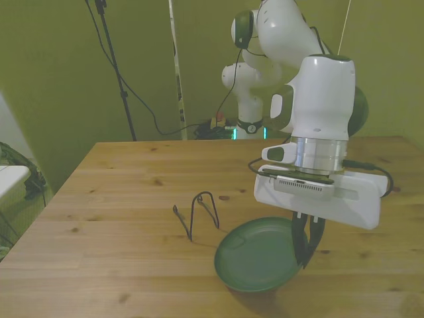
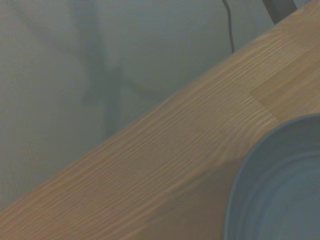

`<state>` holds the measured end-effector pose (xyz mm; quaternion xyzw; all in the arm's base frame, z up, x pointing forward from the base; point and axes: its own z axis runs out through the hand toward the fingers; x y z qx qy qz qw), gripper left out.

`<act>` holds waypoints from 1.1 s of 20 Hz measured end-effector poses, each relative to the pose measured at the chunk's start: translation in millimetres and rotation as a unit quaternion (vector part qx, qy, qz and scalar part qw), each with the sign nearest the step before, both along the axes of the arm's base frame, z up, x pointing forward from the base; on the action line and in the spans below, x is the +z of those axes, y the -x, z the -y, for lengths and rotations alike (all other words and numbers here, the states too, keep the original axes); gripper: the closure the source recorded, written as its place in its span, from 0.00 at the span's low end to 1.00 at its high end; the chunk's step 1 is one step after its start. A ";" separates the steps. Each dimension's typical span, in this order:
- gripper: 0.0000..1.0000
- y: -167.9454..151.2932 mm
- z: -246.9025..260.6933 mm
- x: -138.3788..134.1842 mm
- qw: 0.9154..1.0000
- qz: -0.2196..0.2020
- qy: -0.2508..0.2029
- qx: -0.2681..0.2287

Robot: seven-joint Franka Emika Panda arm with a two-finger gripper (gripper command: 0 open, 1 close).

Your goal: Unload the plate

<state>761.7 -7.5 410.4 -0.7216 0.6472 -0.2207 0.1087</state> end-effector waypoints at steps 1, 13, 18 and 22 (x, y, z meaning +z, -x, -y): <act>0.00 -0.7 1.2 -1.0 1.000 0.000 0.000 -0.001; 0.00 -4.4 3.1 21.2 1.000 0.013 0.004 0.009; 0.00 16.9 -26.1 87.3 0.997 0.032 0.000 0.064; 0.00 62.5 -67.5 136.1 0.993 0.021 -0.009 0.119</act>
